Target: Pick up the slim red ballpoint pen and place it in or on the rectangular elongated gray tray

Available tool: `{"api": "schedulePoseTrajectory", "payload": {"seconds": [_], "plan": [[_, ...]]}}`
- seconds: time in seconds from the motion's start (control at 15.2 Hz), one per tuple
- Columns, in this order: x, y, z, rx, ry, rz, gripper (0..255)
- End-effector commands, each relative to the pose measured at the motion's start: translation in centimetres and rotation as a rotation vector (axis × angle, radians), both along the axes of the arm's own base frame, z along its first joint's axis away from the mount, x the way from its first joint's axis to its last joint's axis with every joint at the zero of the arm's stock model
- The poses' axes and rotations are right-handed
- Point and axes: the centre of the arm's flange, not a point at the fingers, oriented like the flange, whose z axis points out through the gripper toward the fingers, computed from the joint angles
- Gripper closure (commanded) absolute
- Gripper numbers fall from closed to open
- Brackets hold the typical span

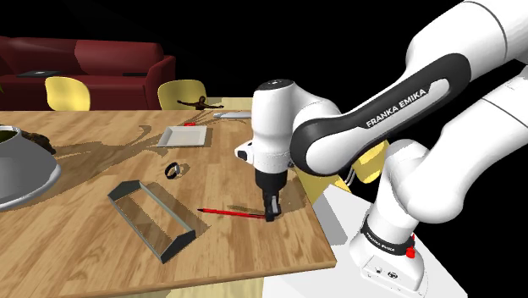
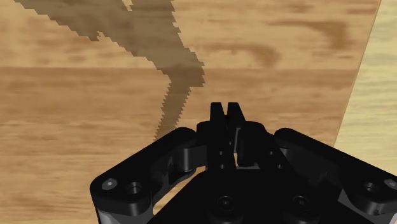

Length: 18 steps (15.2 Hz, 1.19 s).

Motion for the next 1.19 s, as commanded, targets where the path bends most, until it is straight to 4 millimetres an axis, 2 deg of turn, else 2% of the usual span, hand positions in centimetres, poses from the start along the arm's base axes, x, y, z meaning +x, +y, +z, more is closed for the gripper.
{"api": "schedulePoseTrajectory", "payload": {"seconds": [0.0, 1.12], "plan": [[0.0, 0.1, 1.0, -0.001, 0.001, 0.000, 255], [0.0, 0.1, 9.9, -0.001, 0.001, 0.000, 255]]}}
